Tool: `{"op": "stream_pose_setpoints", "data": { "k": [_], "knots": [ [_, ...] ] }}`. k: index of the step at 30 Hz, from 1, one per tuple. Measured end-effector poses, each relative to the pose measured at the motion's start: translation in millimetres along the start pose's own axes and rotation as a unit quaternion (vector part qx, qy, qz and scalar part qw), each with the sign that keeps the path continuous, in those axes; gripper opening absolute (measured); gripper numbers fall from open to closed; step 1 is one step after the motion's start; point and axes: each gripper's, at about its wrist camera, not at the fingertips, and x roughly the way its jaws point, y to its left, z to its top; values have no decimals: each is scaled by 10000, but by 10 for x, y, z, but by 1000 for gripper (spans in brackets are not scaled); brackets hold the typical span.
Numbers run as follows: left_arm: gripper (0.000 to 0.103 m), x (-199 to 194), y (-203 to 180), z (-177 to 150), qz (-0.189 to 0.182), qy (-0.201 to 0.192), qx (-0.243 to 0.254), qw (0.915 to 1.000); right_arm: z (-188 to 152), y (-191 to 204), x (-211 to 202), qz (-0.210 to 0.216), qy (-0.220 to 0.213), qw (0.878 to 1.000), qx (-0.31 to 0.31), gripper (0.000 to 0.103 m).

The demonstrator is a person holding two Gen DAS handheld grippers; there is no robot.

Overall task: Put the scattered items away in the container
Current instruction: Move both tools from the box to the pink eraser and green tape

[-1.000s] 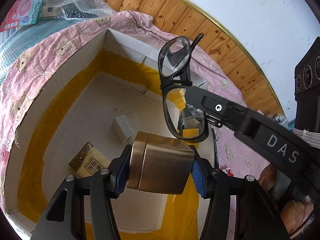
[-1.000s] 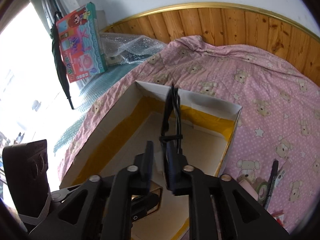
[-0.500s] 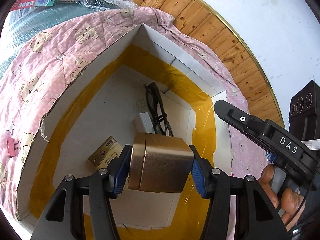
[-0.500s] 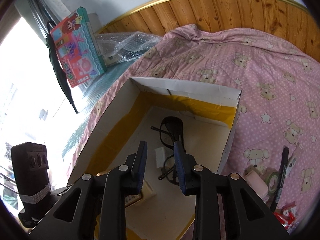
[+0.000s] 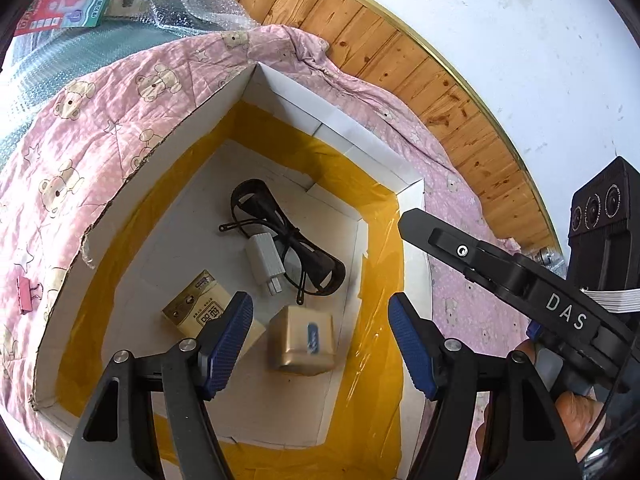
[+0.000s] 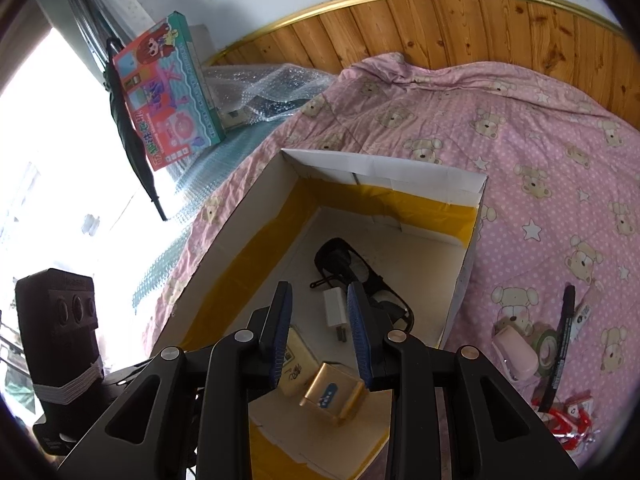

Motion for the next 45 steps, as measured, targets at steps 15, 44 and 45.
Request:
{"op": "stream_pose_setpoints", "data": {
  "k": [15,44,45],
  "knots": [
    [71,-211,-270,-165,244,-181,474,9984,-133,156,-275,41,-103,9999,-86,31],
    [71,-423,-886,-504,369,-333,1042,9933,-477,49,-1009,327,-529,9981,-19,32],
    [71,-416,-919,-523,371,-326,1073,9930,-501,17,-1033,336,-540,9980,6,32]
  ]
}}
